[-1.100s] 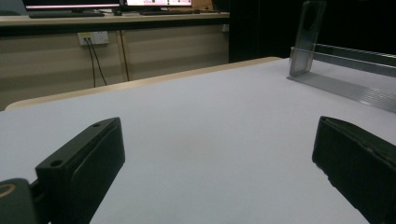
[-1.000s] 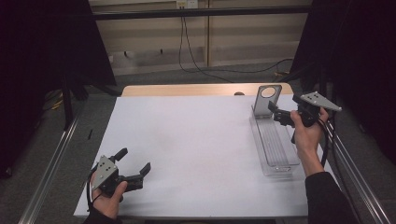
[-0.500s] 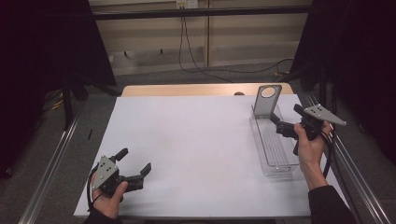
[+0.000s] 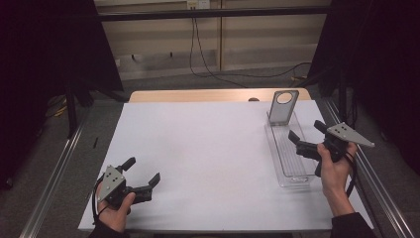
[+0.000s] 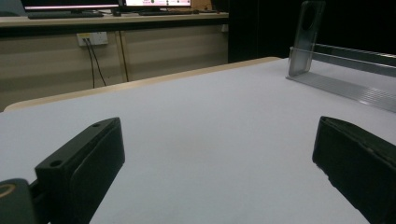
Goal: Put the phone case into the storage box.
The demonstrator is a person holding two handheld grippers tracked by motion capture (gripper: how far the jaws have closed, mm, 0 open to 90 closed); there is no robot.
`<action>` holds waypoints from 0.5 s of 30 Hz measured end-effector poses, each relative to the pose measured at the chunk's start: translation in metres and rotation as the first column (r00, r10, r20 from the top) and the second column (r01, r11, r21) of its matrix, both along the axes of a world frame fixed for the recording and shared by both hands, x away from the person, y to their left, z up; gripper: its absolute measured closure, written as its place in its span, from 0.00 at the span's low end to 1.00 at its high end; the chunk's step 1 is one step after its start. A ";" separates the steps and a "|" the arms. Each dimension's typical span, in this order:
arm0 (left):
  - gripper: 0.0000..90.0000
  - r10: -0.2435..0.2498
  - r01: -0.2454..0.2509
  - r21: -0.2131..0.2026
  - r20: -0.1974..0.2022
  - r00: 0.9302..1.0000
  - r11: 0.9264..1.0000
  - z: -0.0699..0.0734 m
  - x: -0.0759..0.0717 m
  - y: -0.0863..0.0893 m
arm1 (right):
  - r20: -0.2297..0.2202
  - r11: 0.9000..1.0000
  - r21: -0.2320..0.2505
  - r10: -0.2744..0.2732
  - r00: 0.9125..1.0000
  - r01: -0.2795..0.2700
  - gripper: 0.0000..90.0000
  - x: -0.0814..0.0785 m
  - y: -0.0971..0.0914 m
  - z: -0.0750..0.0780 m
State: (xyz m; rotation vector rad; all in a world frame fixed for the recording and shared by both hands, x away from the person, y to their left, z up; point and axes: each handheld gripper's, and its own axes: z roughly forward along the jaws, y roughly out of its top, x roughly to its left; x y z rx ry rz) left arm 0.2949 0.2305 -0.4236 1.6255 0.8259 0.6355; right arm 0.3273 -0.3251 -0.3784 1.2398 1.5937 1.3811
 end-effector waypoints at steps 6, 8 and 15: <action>0.03 -0.005 0.005 0.003 0.005 1.000 1.000 0.000 0.000 0.000 | -0.013 1.000 -0.004 -0.027 1.000 0.027 0.00 -0.010 -0.004 -0.007; 0.02 -0.004 0.004 0.002 0.003 1.000 1.000 0.000 0.000 0.000 | -0.005 1.000 -0.008 -0.024 1.000 0.024 0.00 -0.016 -0.005 -0.009; 0.03 -0.006 0.006 0.003 0.005 1.000 1.000 0.001 0.000 0.000 | -0.001 1.000 -0.024 -0.019 1.000 0.019 0.00 -0.030 -0.001 -0.013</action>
